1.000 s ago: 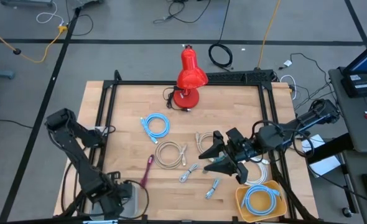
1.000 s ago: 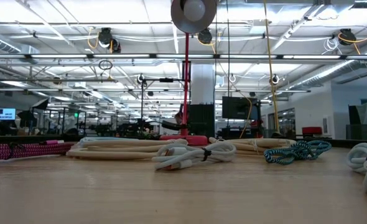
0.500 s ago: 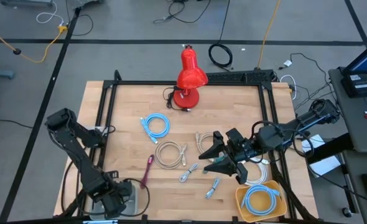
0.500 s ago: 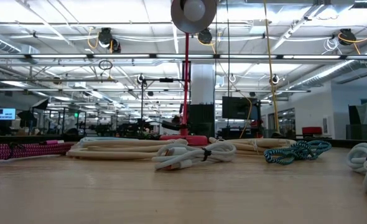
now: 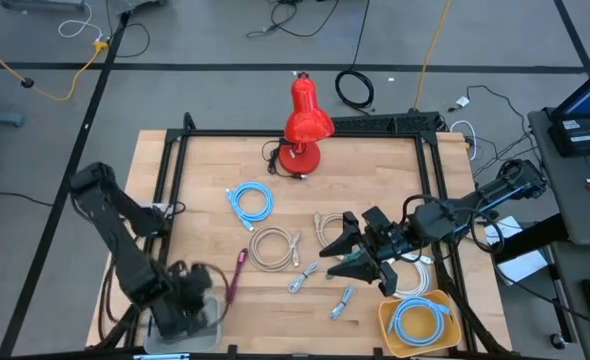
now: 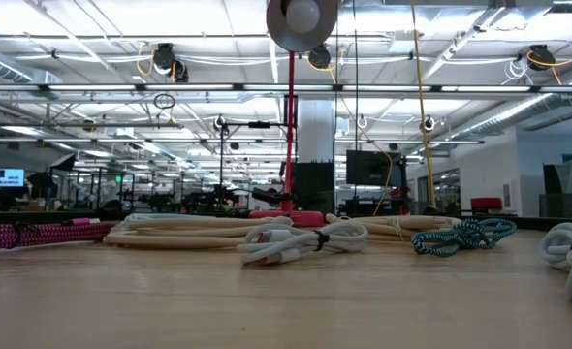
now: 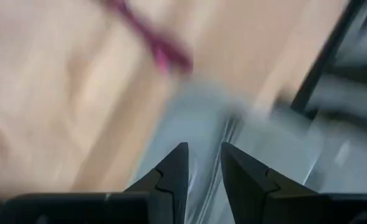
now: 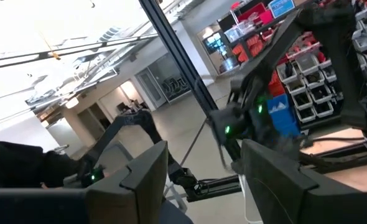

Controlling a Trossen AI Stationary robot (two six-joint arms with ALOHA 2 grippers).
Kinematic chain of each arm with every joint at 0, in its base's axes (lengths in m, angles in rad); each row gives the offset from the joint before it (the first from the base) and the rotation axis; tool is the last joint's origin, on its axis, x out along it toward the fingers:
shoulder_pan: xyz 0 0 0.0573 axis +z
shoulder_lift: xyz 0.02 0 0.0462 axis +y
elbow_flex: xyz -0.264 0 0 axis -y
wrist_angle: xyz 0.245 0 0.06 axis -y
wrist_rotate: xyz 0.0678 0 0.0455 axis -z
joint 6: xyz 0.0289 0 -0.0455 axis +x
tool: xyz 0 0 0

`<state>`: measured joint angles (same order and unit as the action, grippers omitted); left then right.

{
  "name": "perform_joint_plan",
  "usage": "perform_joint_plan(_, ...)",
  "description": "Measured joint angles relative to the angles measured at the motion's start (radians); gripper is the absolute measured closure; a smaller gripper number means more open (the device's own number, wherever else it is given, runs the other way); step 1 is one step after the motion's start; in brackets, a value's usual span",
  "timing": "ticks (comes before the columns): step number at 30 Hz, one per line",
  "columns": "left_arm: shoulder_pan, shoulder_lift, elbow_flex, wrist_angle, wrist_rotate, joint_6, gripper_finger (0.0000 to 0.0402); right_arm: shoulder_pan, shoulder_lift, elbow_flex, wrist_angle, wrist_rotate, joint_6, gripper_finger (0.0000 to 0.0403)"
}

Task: Pick & Place USB Port
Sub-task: Put the right light brown HDMI cable into the yellow bin

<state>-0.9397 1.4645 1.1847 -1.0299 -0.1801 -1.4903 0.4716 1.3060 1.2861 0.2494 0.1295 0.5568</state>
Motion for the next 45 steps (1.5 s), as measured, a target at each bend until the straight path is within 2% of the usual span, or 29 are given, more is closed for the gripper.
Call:
perform_joint_plan(5, 0.071, -0.118, 0.0, -0.005, -0.377, -0.194, 0.0305, 0.001, 0.0, 0.0, -0.009, 0.0, 0.005, 0.0207)
perform_joint_plan(7, 0.112, -0.147, 0.001, -0.022, -0.471, -0.267, 0.0305, 0.001, 0.0, 0.0, -0.009, 0.0, 0.005, 0.0207)
perform_joint_plan(8, 0.139, -0.156, 0.001, -0.031, -0.486, -0.275, 0.0305, 0.001, 0.0, 0.0, -0.009, 0.0, 0.005, 0.0207)
perform_joint_plan(10, 0.201, -0.162, 0.001, -0.034, -0.461, -0.211, 0.0305, 0.002, 0.0, 0.0, -0.014, 0.0, 0.005, 0.0207)
perform_joint_plan(17, 0.448, -0.116, -0.016, 0.015, -0.136, 0.18, 0.0305, 0.008, 0.0, 0.0, -0.036, 0.0, 0.001, 0.0207)
perform_joint_plan(20, 0.5, -0.098, -0.016, 0.091, -0.079, 0.295, 0.0305, 0.008, 0.0, 0.0, -0.133, 0.001, -0.001, 0.0207)
perform_joint_plan(23, 0.521, -0.091, -0.016, 0.171, -0.073, 0.348, 0.0305, 0.002, 0.0, 0.0, -0.321, 0.046, 0.0, 0.0207)
perform_joint_plan(29, 0.518, -0.09, -0.016, 0.24, -0.09, 0.355, 0.0305, -0.026, 0.002, 0.0, -0.809, 0.252, 0.101, 0.0207)
perform_joint_plan(32, 0.501, -0.089, -0.016, 0.268, -0.104, 0.342, 0.0305, -0.075, 0.002, -0.012, -0.945, 0.292, 0.179, 0.0207)
perform_joint_plan(37, 0.462, -0.09, -0.016, 0.323, -0.169, 0.308, 0.0305, -0.192, 0.003, -0.092, -0.938, 0.234, 0.193, 0.0207)
perform_joint_plan(45, 0.409, -0.09, -0.016, 0.353, -0.235, 0.27, 0.0305, -0.349, 0.1, -0.242, -0.76, -0.007, 0.202, 0.0207)
